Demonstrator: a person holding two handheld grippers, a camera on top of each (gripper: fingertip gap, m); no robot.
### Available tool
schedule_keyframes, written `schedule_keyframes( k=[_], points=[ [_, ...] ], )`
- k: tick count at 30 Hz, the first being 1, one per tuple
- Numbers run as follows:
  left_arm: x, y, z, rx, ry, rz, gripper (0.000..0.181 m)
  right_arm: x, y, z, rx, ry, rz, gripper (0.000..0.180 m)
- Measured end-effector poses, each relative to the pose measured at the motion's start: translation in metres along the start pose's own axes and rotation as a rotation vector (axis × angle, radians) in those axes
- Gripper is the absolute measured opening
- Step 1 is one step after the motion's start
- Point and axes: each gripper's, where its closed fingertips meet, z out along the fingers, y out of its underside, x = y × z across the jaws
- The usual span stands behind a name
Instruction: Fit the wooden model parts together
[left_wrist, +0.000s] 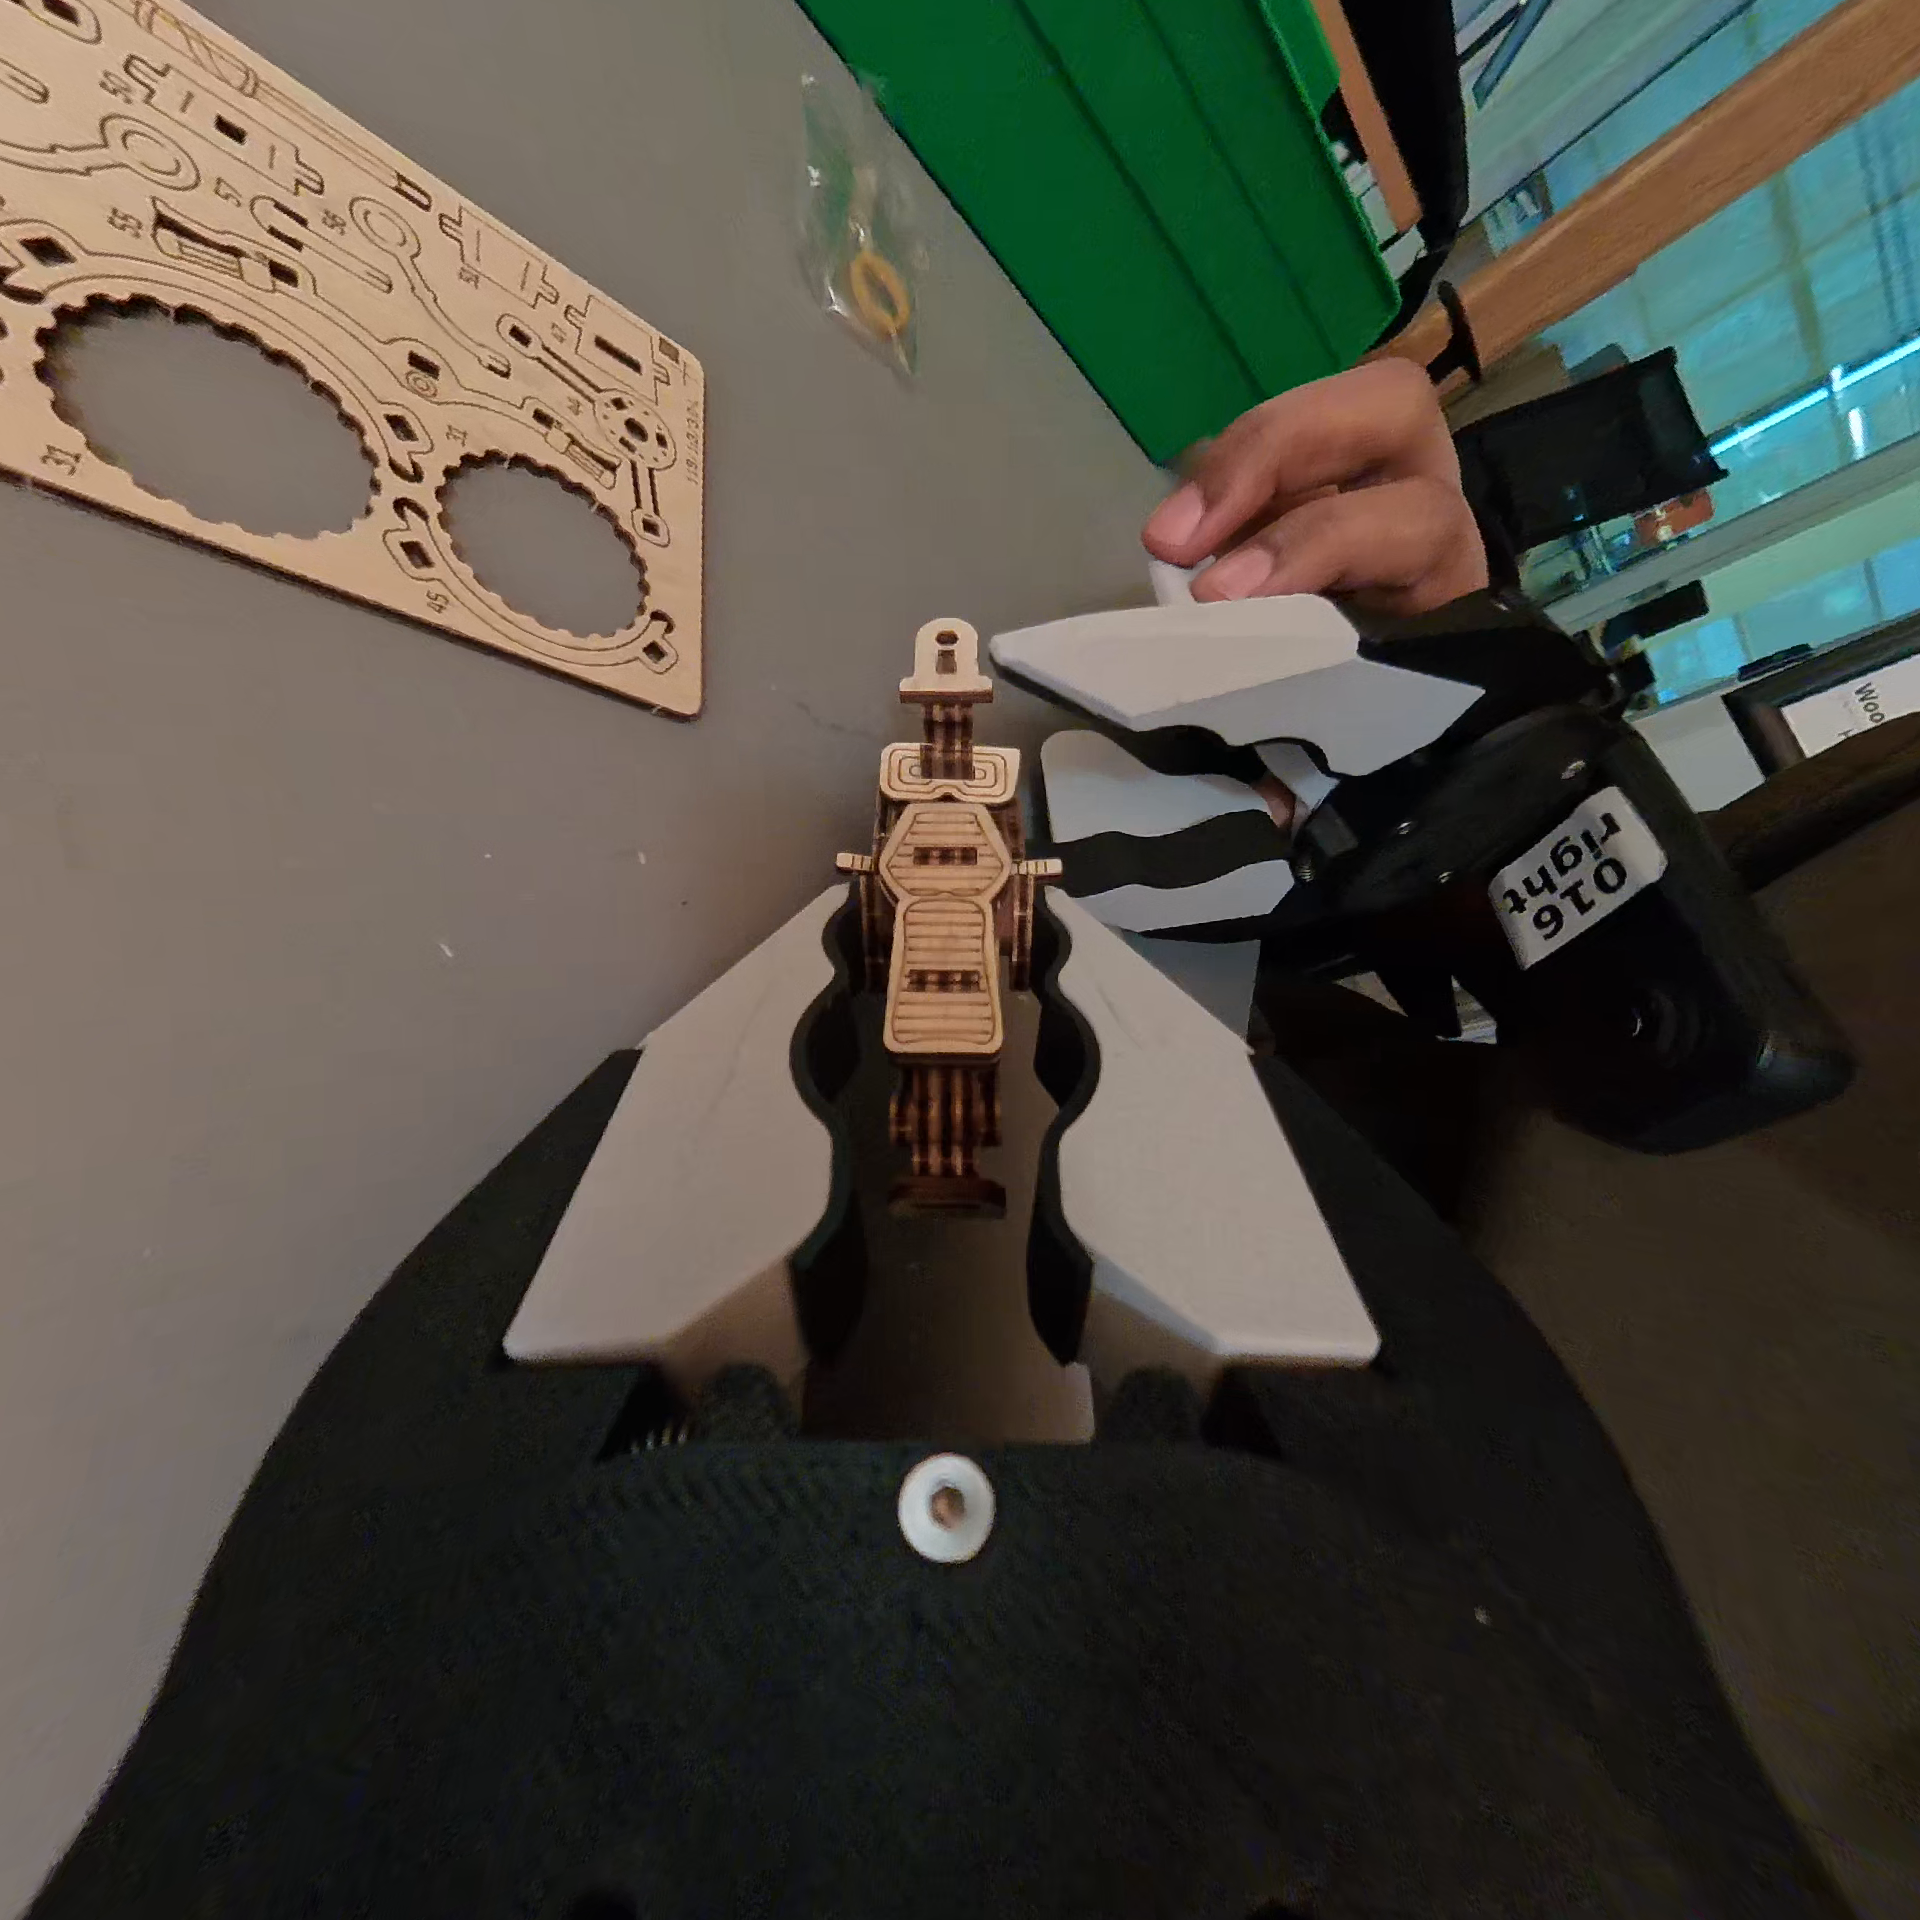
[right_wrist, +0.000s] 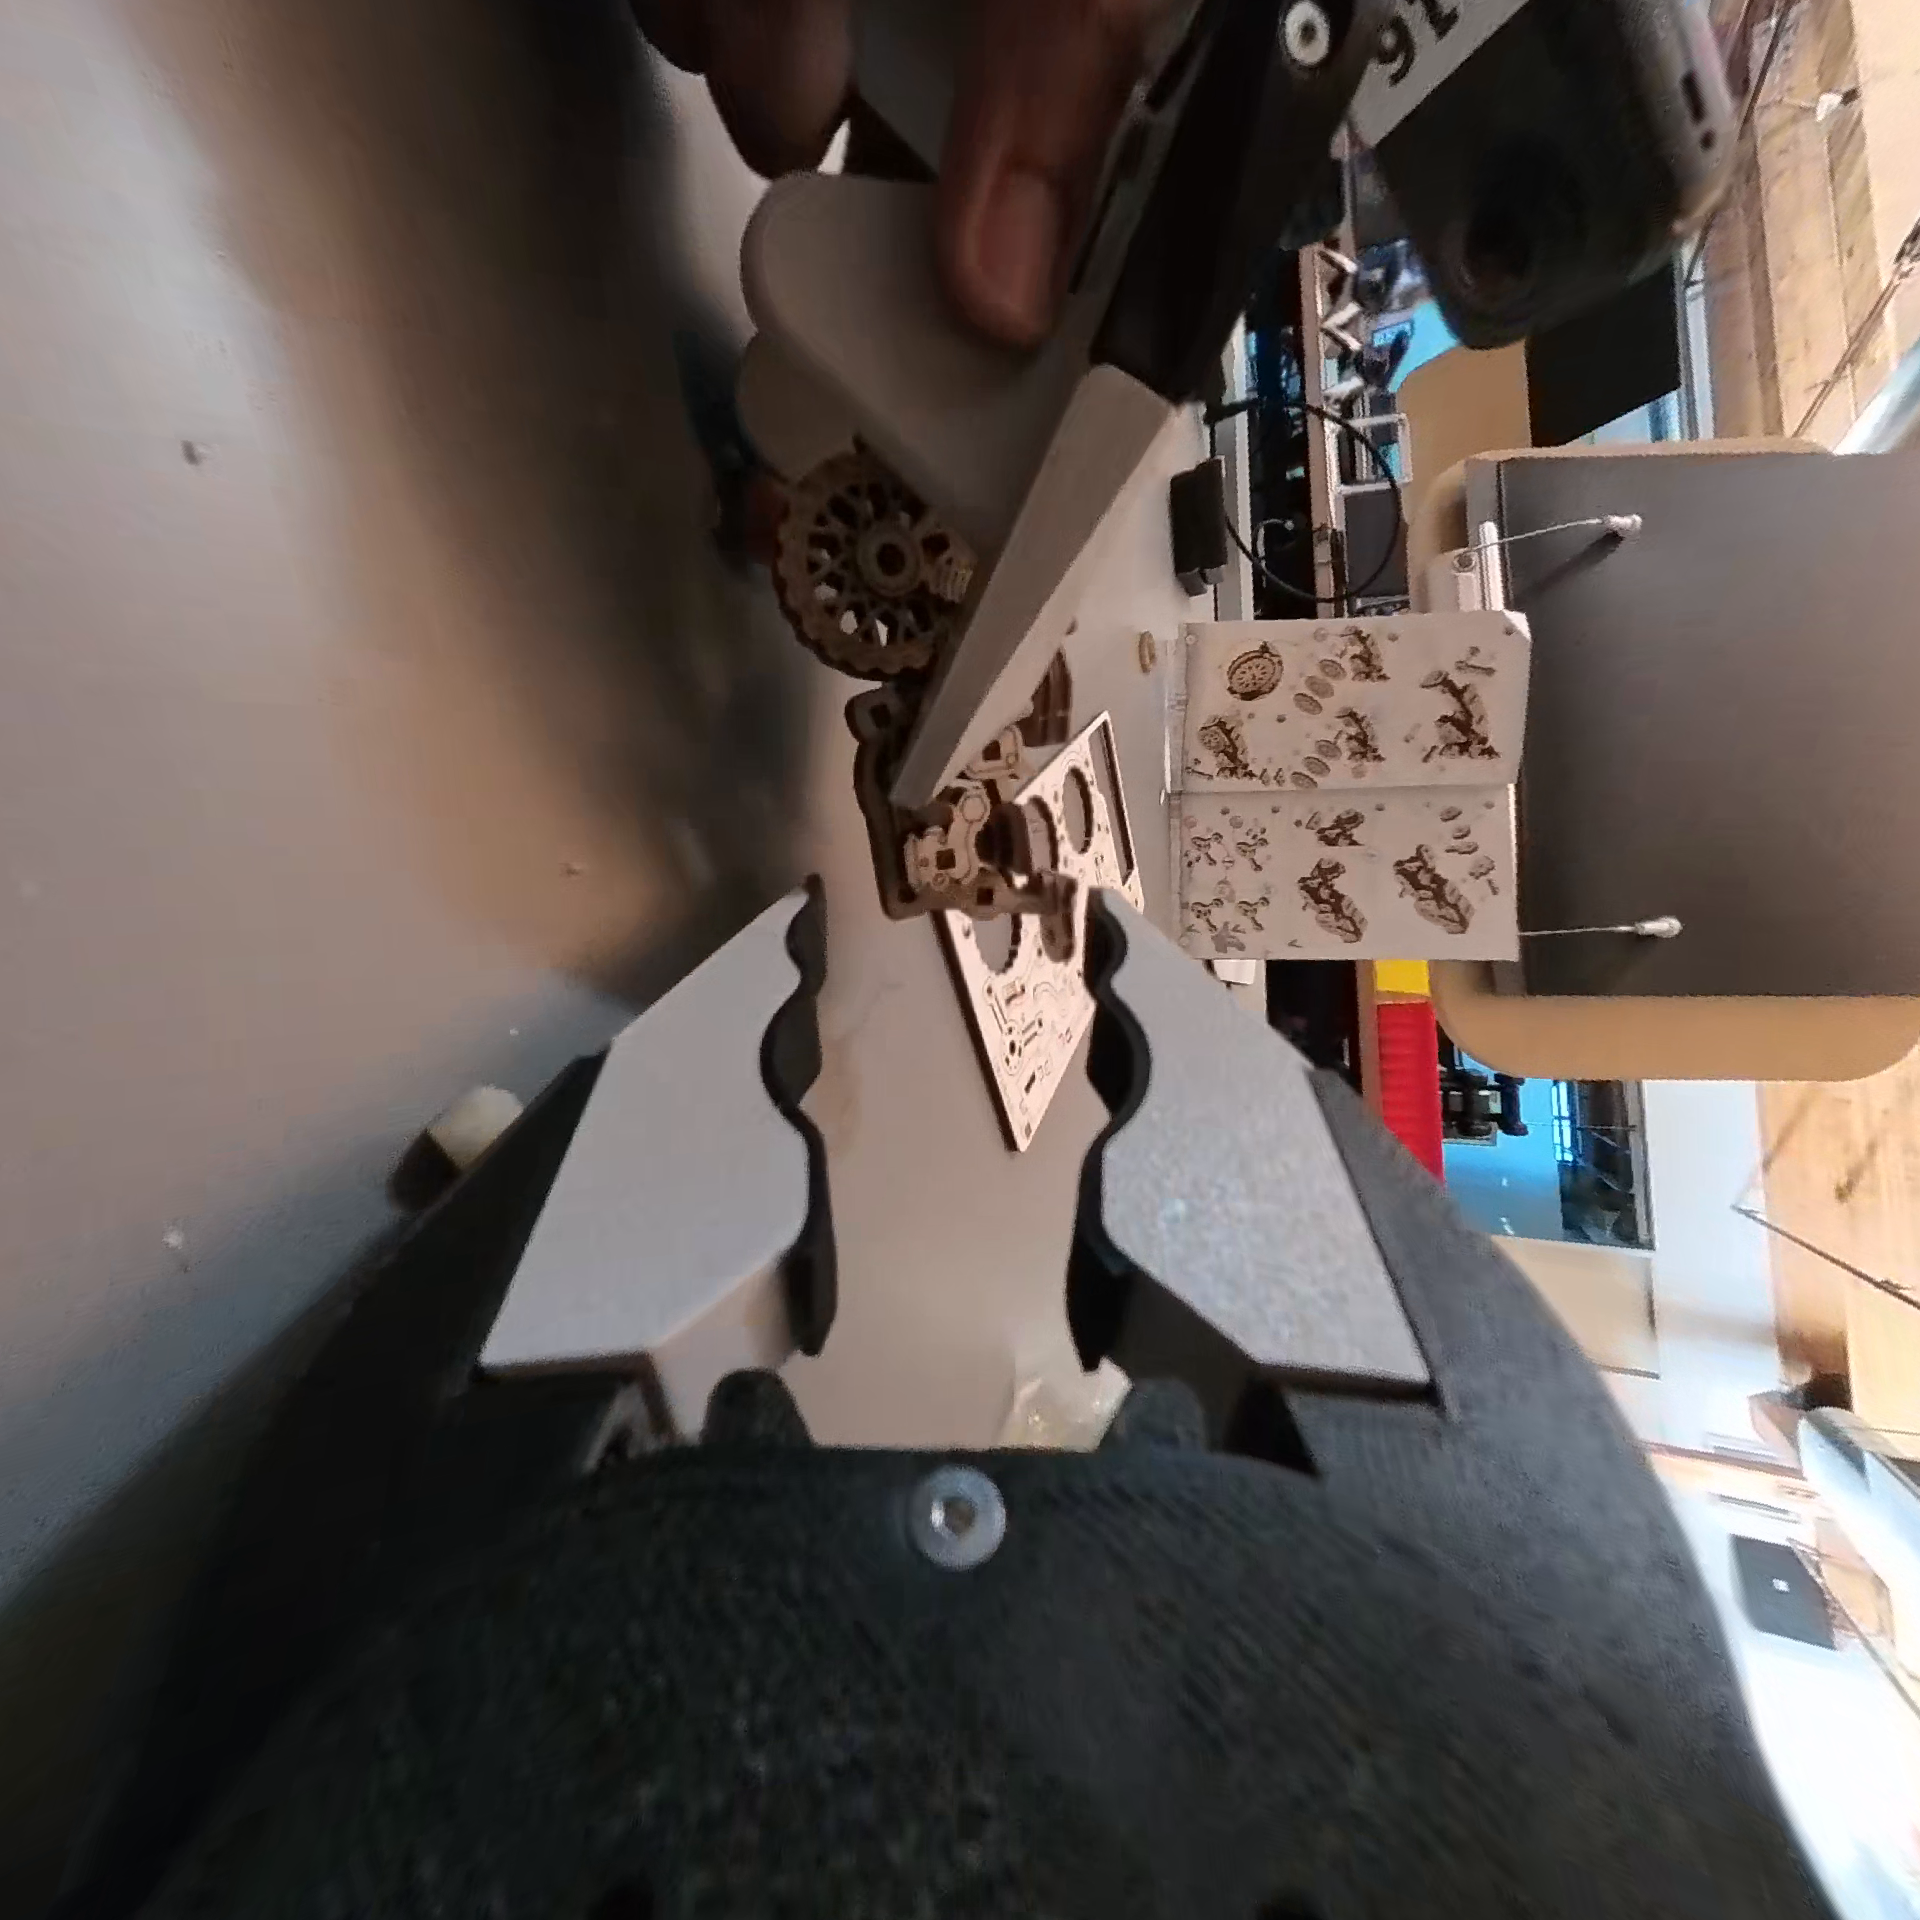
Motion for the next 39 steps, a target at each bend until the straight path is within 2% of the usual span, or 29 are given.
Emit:
schedule_keyframes(
  k=[7,16,21,24,27,34,36,39],
  points=[
    [0.002,0.005,0.005,-0.018,-0.066,0.077,0.027,-0.002,-0.001,0.001,-0.019,-0.003,-0.044,0.037],
    [0.002,0.006,0.007,-0.025,-0.107,0.125,0.027,-0.005,0.001,0.0,-0.035,-0.042,-0.014,0.036],
    [0.003,0.004,0.005,-0.012,-0.069,0.093,0.027,-0.003,0.001,0.0,-0.03,-0.027,0.024,0.037],
    [0.001,0.0,0.002,0.005,-0.078,0.111,0.027,-0.003,-0.004,-0.005,0.019,-0.078,0.213,0.053],
    [-0.006,-0.003,-0.002,0.011,-0.108,0.14,0.027,0.009,-0.001,-0.012,0.074,-0.112,0.434,0.057],
    [-0.01,-0.005,-0.008,-0.012,-0.156,0.309,0.027,0.037,0.019,-0.014,0.158,-0.076,0.806,0.04],
    [-0.008,-0.005,-0.009,-0.02,-0.158,0.382,0.027,0.041,0.016,-0.015,0.198,-0.094,0.899,0.033],
    [-0.008,-0.007,-0.012,-0.014,-0.209,0.497,0.027,0.051,0.01,-0.018,0.273,-0.137,1.105,0.032]
  ],
)
